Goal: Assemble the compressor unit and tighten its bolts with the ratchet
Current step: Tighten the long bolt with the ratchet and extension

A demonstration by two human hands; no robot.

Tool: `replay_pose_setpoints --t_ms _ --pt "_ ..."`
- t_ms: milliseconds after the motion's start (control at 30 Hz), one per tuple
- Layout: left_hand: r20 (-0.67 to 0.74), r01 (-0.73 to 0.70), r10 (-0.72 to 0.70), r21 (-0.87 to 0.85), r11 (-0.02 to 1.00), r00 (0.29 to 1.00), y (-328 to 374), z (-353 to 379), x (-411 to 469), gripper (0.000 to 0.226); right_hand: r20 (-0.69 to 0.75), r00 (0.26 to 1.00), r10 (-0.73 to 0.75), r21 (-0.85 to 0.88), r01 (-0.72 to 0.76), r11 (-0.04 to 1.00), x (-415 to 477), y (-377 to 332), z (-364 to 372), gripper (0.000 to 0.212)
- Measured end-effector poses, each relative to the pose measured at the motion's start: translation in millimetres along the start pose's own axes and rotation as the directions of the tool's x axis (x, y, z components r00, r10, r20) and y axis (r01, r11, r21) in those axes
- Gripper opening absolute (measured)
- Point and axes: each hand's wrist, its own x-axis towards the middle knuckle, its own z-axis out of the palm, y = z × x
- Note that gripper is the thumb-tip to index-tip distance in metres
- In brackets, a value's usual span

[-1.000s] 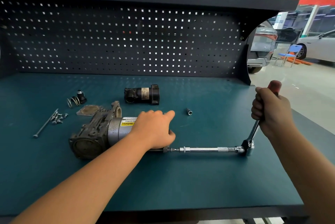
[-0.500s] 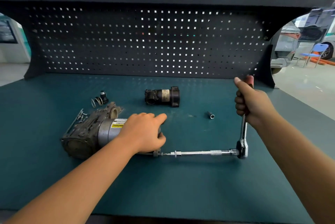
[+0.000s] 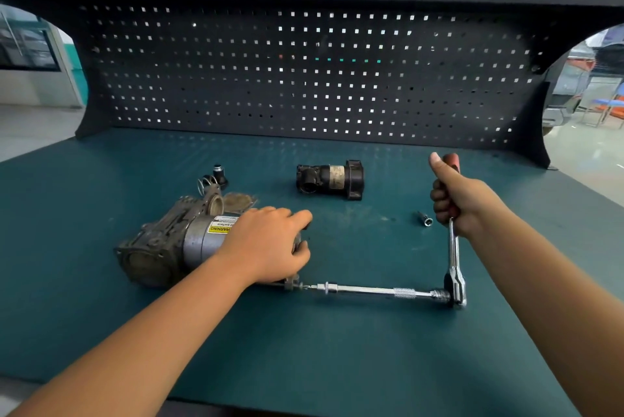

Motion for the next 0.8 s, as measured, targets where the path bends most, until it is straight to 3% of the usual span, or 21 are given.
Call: replay_pose_setpoints --t_ms 167,233,333,433,500,567,633,700,800 --pt "-0.035 0.068 -0.069 -0.049 0.997 0.997 6.3 -3.0 -4.7 0.048 0.0 0.989 -0.149 0.049 0.149 0.988 -15.2 -4.7 -5.4 0.045" --pt "-0.165 0.046 -0.058 -0.075 0.996 0.985 12.5 -3.7 -9.9 0.043 -0.001 0.981 -0.195 0.066 0.194 0.979 -25.3 -5.2 -6.7 0.044" --pt "-0.412 0.075 -0.084 -0.036 0.996 0.907 26.1 -2.7 -16.2 0.008 -0.024 0.963 -0.27 0.084 0.271 0.959 -42.5 -5.2 -10.5 0.043" --pt "-0.498 0.02 -0.021 -0.007 1.0 0.867 56.0 -1.4 -23.0 0.013 -0.039 0.935 -0.353 0.126 0.355 0.926 -62.4 -3.5 -13.8 0.04" --pt "-0.459 -0.157 0.118 -0.047 0.987 0.881 88.4 3.2 -27.2 0.021 -0.045 0.914 -0.404 0.142 0.406 0.903 -76.5 -1.1 -15.5 0.042" --pt "-0.302 -0.244 0.183 -0.177 0.954 0.936 121.5 8.0 -26.9 0.035 -0.059 0.892 -0.448 0.138 0.452 0.881 -90.7 2.4 -16.6 0.046" --pt "-0.074 -0.21 0.197 -0.258 0.943 0.978 147.5 13.9 -19.9 0.043 -0.076 0.87 -0.488 0.123 0.494 0.861 -104.2 7.2 -16.6 0.047" --pt "0.09 -0.165 0.199 -0.289 0.943 0.976 161.5 20.0 -8.6 0.041 -0.094 0.85 -0.518 0.122 0.526 0.842 -116.5 13.1 -17.2 0.045" --pt "0.103 -0.165 0.202 -0.292 0.942 0.974 167.8 24.9 6.2 0.033 -0.119 0.823 -0.555 0.138 0.567 0.812 -130.4 23.6 -20.0 0.043"
